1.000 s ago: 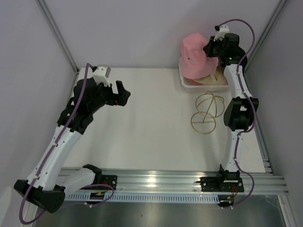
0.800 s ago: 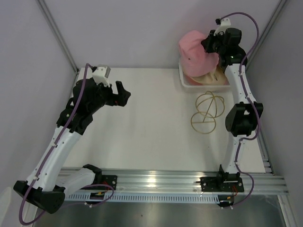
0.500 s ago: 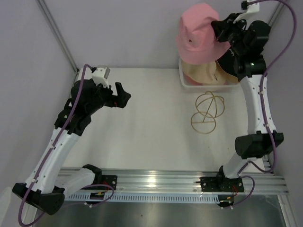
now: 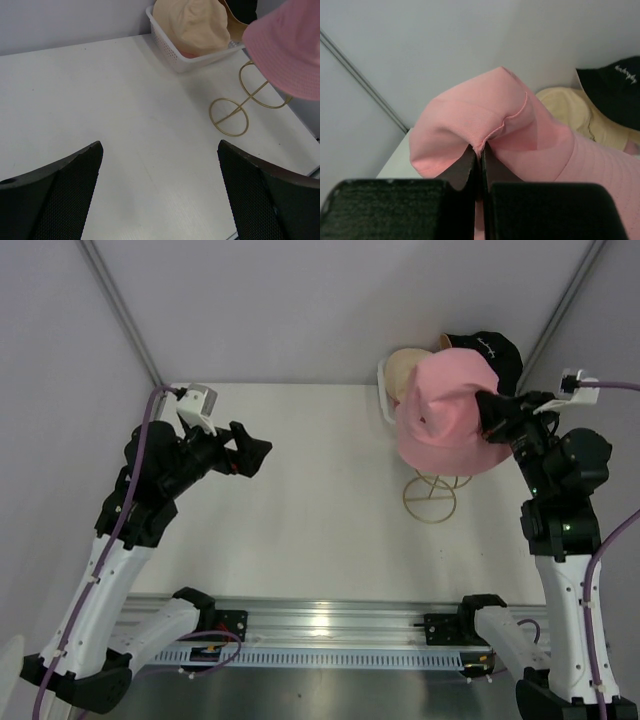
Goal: Stack the hats
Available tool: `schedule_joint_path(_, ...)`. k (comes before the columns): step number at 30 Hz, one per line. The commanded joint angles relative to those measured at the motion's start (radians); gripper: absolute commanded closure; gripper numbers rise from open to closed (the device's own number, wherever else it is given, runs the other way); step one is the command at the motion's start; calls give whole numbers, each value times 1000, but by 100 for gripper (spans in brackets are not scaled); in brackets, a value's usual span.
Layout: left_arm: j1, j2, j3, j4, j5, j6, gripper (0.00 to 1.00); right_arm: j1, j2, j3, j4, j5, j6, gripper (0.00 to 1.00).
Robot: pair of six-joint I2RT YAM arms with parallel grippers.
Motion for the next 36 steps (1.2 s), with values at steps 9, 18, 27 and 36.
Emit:
schedule_joint_path(9,6,-11,1,60,82,-41,0,-9,-132,-277,-37,86,4,100)
schedule_joint_path(18,4,20,-6,63,79,-41,0,-29,-104,-384,-37,140,-13,100)
schedule_joint_path(27,6,51,4,56,95,-42,0,-54,-302,-537,-89,311,57,100)
schedule_joint_path(36,4,63,2,56,102,-44,1,-52,-345,-689,-130,358,128,77)
